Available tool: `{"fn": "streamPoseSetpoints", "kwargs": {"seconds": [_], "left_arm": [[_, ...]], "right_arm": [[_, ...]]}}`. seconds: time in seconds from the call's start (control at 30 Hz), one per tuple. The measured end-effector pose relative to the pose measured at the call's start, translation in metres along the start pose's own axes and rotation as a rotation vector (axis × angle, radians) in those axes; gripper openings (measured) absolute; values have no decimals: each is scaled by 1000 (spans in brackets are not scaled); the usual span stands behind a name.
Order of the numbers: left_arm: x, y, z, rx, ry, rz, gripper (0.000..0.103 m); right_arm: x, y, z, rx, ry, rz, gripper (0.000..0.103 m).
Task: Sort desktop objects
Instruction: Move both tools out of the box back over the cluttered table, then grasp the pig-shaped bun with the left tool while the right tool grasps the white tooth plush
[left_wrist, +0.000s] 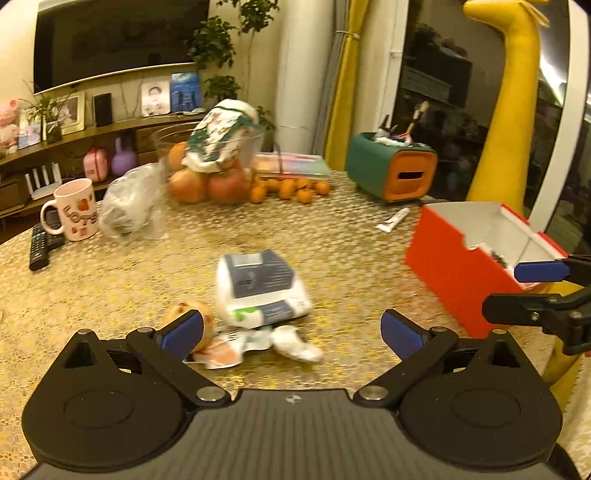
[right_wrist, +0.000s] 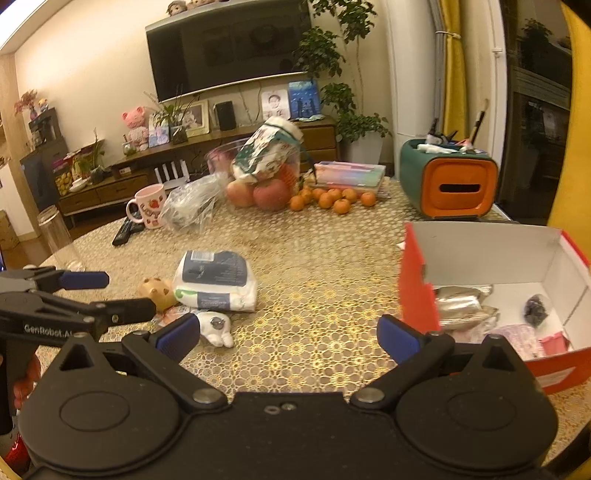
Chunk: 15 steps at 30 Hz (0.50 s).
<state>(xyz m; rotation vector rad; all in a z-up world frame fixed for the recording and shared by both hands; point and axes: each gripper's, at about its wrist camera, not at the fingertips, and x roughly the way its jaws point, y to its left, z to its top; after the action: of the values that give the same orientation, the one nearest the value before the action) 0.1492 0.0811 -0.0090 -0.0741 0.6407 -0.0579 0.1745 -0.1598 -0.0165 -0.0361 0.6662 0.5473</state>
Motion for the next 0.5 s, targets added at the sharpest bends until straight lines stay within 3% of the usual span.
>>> {"fn": "streamPoseSetpoints", "kwargs": {"seconds": [0.5], "left_arm": [[50, 50, -9, 16, 29, 111, 103]], "right_arm": [[74, 38, -12, -63, 91, 75, 102]]}}
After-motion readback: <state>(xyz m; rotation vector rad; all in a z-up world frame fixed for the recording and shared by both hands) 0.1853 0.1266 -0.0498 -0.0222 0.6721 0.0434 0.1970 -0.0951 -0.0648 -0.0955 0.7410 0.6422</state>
